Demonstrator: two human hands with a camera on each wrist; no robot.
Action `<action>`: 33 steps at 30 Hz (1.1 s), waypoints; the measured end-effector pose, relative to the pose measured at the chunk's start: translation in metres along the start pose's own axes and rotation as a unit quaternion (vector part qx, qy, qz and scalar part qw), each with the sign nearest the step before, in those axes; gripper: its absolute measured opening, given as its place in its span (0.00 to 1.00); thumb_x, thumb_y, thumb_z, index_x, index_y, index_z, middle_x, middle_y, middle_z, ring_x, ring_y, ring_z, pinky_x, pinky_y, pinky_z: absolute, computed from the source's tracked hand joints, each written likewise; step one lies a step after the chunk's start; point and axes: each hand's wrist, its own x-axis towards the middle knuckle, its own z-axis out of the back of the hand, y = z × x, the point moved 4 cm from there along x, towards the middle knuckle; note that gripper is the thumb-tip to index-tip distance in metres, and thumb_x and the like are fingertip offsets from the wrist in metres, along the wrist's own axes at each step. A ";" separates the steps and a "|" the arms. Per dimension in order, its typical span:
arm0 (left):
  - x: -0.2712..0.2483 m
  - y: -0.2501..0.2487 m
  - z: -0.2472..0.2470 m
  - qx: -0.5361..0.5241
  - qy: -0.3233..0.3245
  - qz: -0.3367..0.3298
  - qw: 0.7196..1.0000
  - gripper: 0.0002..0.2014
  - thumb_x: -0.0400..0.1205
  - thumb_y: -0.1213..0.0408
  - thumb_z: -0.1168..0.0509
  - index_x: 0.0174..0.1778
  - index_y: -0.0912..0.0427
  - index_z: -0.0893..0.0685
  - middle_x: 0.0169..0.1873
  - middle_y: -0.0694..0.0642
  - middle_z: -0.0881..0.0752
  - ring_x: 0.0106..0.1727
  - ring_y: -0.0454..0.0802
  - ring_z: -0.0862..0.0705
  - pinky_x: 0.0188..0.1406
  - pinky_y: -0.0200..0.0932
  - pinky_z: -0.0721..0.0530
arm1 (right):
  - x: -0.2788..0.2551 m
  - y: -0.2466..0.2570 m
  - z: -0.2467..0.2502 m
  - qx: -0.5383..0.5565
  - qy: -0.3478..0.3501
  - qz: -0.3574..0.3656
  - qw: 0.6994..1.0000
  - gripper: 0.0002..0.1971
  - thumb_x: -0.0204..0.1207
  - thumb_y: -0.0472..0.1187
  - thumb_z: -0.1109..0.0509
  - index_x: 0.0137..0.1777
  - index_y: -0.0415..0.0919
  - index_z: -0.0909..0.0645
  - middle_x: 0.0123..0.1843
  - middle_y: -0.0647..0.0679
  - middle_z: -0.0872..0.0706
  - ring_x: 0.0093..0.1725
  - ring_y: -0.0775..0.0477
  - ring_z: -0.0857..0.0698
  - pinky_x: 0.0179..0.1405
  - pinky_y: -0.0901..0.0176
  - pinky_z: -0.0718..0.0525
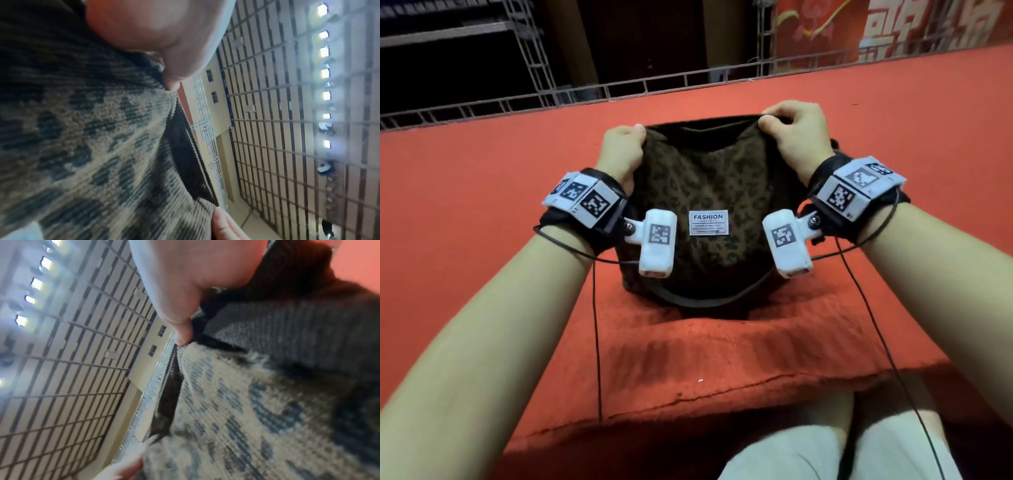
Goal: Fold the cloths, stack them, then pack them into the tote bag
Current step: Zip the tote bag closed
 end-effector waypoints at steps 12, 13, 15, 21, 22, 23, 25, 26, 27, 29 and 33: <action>-0.041 -0.047 -0.124 -0.095 0.174 -0.048 0.979 0.17 0.88 0.64 0.46 0.32 0.60 0.27 0.34 0.60 0.22 0.35 0.51 0.22 0.38 0.41 0.21 | -0.035 -0.002 0.156 -0.050 -0.167 -0.069 0.982 0.04 0.72 0.36 0.31 0.39 0.44 0.15 0.34 0.57 0.17 0.42 0.55 0.18 0.51 0.61 0.19; -0.045 -0.052 -0.135 -0.100 0.188 -0.049 0.976 0.17 0.88 0.64 0.46 0.32 0.60 0.27 0.34 0.60 0.22 0.35 0.51 0.21 0.37 0.40 0.21 | -0.040 -0.002 0.169 -0.057 -0.176 -0.070 0.980 0.04 0.72 0.36 0.31 0.39 0.45 0.16 0.33 0.58 0.17 0.42 0.55 0.18 0.51 0.62 0.19; -0.053 -0.063 -0.157 -0.109 0.216 -0.051 0.969 0.17 0.87 0.64 0.46 0.31 0.59 0.27 0.34 0.60 0.22 0.37 0.52 0.21 0.39 0.41 0.21 | -0.050 -0.002 0.194 -0.067 -0.199 -0.073 0.975 0.05 0.72 0.36 0.31 0.38 0.46 0.16 0.34 0.59 0.17 0.43 0.56 0.18 0.51 0.63 0.20; -0.089 -0.096 -0.229 -0.103 0.290 -0.067 0.949 0.18 0.86 0.66 0.46 0.28 0.56 0.34 0.35 0.58 0.29 0.39 0.52 0.29 0.40 0.43 0.31 | -0.093 -0.003 0.265 -0.121 -0.302 -0.104 0.940 0.05 0.71 0.37 0.31 0.38 0.46 0.15 0.36 0.57 0.15 0.43 0.58 0.18 0.51 0.66 0.20; -0.096 -0.102 -0.242 -0.104 0.298 -0.066 0.947 0.19 0.86 0.66 0.46 0.27 0.56 0.35 0.33 0.57 0.30 0.38 0.51 0.29 0.39 0.43 0.32 | -0.100 -0.002 0.277 -0.136 -0.325 -0.107 0.930 0.05 0.72 0.37 0.31 0.39 0.45 0.14 0.37 0.56 0.15 0.43 0.58 0.18 0.51 0.66 0.20; -0.104 -0.109 -0.255 -0.111 0.308 -0.064 0.943 0.19 0.86 0.67 0.46 0.27 0.56 0.35 0.32 0.55 0.32 0.37 0.51 0.30 0.38 0.43 0.32 | -0.107 -0.001 0.290 -0.149 -0.345 -0.110 0.920 0.05 0.72 0.37 0.31 0.40 0.44 0.14 0.38 0.55 0.15 0.44 0.58 0.18 0.50 0.67 0.20; -0.122 -0.120 -0.279 -0.124 0.329 -0.058 0.934 0.18 0.85 0.68 0.46 0.27 0.55 0.35 0.30 0.54 0.32 0.36 0.50 0.30 0.37 0.43 0.32 | -0.121 0.002 0.312 -0.172 -0.378 -0.119 0.902 0.06 0.72 0.37 0.31 0.41 0.44 0.13 0.39 0.56 0.15 0.44 0.58 0.18 0.50 0.69 0.21; -0.132 -0.126 -0.290 -0.128 0.340 -0.055 0.930 0.18 0.85 0.69 0.46 0.27 0.56 0.35 0.29 0.54 0.32 0.34 0.49 0.30 0.34 0.41 0.31 | -0.127 0.004 0.324 -0.182 -0.392 -0.121 0.894 0.06 0.72 0.38 0.31 0.42 0.44 0.12 0.40 0.56 0.15 0.45 0.58 0.18 0.50 0.69 0.21; -0.144 -0.131 -0.300 -0.135 0.349 -0.053 0.926 0.19 0.85 0.69 0.46 0.27 0.56 0.36 0.28 0.53 0.32 0.30 0.48 0.30 0.30 0.39 0.31 | -0.134 0.005 0.335 -0.190 -0.407 -0.122 0.885 0.06 0.72 0.38 0.31 0.42 0.43 0.12 0.40 0.56 0.15 0.45 0.58 0.18 0.51 0.69 0.21; -0.168 -0.140 -0.321 -0.155 0.373 -0.050 0.914 0.19 0.85 0.70 0.46 0.26 0.58 0.34 0.26 0.53 0.31 0.27 0.47 0.30 0.26 0.36 0.32 | -0.151 0.007 0.359 -0.199 -0.439 -0.127 0.867 0.06 0.72 0.38 0.32 0.43 0.43 0.12 0.41 0.56 0.15 0.46 0.58 0.18 0.51 0.68 0.21; -0.215 -0.152 -0.362 -0.158 0.430 -0.027 0.888 0.14 0.85 0.70 0.46 0.32 0.61 0.30 0.33 0.57 0.27 0.35 0.50 0.27 0.34 0.42 0.29 | -0.190 0.004 0.402 -0.194 -0.506 -0.143 0.828 0.07 0.70 0.38 0.32 0.41 0.43 0.11 0.39 0.56 0.15 0.44 0.58 0.18 0.52 0.65 0.18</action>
